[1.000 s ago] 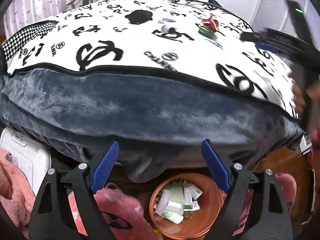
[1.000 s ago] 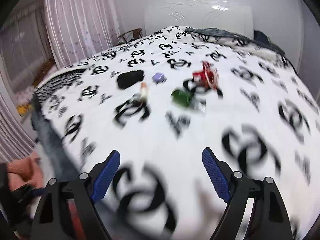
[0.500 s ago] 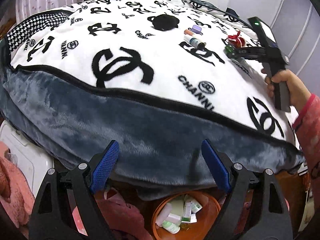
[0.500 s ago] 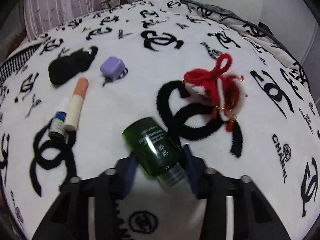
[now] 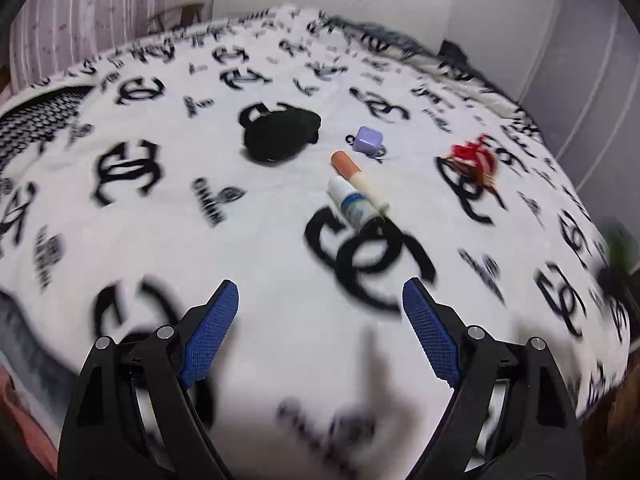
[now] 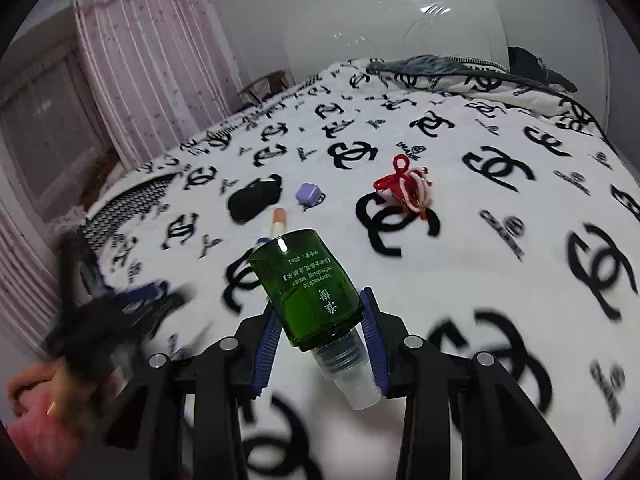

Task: Collect trash
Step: 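Grasp the green bottle with the right tool while the left tool grasps the eye-drop bottle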

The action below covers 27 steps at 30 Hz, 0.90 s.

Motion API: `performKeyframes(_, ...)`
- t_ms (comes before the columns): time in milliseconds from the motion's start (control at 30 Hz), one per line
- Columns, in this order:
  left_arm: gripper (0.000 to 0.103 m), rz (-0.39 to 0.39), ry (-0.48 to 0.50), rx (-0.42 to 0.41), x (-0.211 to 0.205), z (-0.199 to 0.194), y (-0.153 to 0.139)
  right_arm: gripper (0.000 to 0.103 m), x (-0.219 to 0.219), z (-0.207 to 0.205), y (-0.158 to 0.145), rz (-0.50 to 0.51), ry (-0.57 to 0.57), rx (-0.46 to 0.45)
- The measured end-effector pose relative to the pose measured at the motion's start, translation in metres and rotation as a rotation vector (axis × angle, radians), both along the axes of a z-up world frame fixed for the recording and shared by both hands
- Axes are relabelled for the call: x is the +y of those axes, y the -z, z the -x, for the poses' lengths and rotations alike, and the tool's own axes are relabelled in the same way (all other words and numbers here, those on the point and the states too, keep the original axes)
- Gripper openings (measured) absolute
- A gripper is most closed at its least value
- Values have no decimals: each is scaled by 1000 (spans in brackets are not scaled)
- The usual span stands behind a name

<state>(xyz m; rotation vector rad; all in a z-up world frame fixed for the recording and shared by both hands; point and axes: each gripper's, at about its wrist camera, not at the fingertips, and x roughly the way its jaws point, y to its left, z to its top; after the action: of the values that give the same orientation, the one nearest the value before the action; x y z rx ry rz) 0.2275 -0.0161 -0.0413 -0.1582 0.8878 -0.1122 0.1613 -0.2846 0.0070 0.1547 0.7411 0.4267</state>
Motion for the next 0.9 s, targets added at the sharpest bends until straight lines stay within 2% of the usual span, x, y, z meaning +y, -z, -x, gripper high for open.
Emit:
performKeyframes(133,82,16,-18,71,-10,-46,17,39,-18,34,-1,-37,2,-5)
performKeyframes(300,82,-26,-37,108,-22,-73,29,39,-30,47,6,-49,6,17)
performKeyframes(367,73,-8,-41,107,-20,-78,29,39,-32,49,8,-55,3,17)
performKeyframes(467,49,25,-11,127,-19,-86,32,39,-33,49,10,-69,0,18)
performKeyframes(533,37,12,-1,143,-19,-90,34,39,-33,48,12,-81,-1,21)
performKeyframes(633,30,64,-3,174,-10,-99,36,39,-30,46,17,-95,-11,33)
performKeyframes(767,30,211,-33,216,10,-112,37,39,-25,48,18,-106,-23,36)
performKeyframes(900,29,233,-35,221,15,-118,32,39,-23,49,16,-112,-29,36)
